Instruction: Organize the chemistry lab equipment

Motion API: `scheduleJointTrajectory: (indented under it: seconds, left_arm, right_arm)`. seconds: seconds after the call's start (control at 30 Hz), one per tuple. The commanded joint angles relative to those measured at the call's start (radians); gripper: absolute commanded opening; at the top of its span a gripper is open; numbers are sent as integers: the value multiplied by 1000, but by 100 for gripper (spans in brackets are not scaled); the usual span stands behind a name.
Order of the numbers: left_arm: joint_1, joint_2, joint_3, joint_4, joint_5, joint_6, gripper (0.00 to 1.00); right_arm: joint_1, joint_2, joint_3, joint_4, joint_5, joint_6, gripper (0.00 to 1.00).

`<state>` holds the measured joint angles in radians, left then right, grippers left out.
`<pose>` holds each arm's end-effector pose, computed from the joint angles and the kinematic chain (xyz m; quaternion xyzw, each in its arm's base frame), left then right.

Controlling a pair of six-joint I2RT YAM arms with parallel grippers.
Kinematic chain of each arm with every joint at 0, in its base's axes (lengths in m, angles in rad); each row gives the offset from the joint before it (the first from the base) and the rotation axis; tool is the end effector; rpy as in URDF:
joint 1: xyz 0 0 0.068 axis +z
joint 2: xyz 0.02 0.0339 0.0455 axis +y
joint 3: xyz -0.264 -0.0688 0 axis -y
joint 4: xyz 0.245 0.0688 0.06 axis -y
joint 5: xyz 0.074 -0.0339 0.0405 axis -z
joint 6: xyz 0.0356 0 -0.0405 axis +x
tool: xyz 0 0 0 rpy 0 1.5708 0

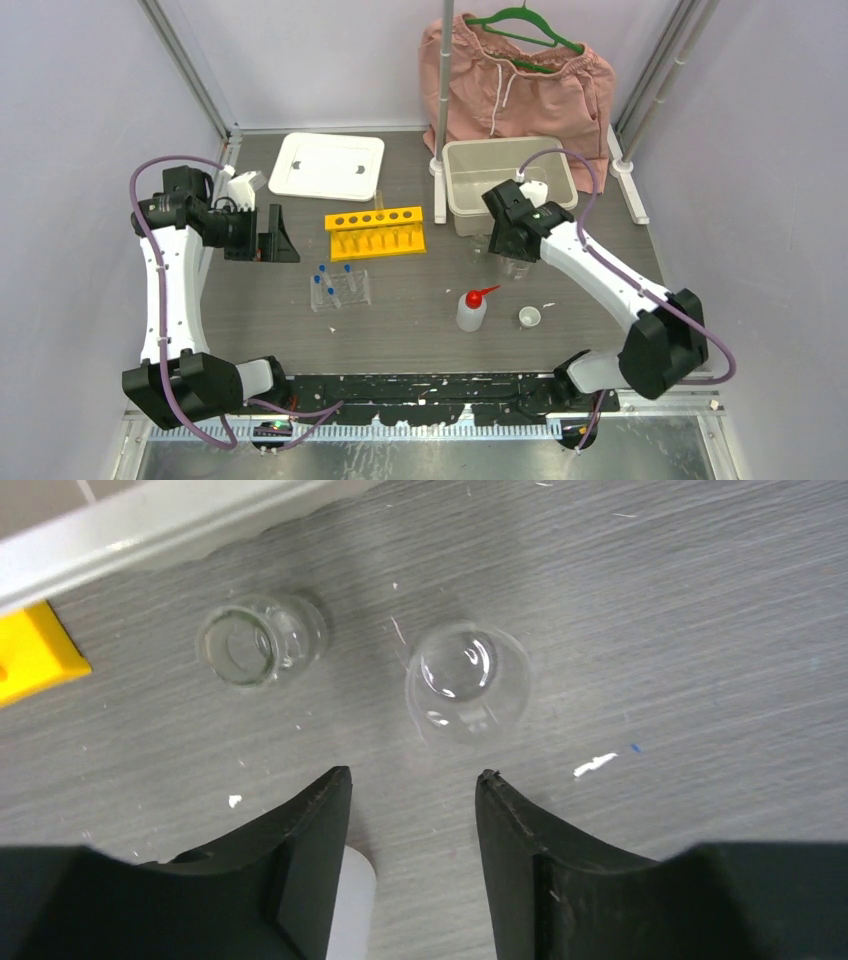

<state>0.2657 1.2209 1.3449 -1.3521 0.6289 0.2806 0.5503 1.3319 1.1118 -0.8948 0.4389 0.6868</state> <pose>0.1982 0.0322 0.3545 0.0597 0.9366 -0.2497 0.2384 0.2265 0.1212 0.2797 0.1139 0.9452 -0.0449 0.3027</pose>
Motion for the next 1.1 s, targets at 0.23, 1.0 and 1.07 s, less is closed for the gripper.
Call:
scheduleJointTrajectory:
  seconds: [0.23,1.0,1.07]
  left_arm:
    - [2,2,50,-18,5,19,99]
    - [1,3,65,-29,-22,38,99]
    - [2,4,63,-27,-21,35,99]
  right_arm:
    - [-17,209,120,232,-98,-36,46]
    - [-14,288,-6,373,-60,-11,32]
    - [-15,292,-3,372,-61,-10,23]
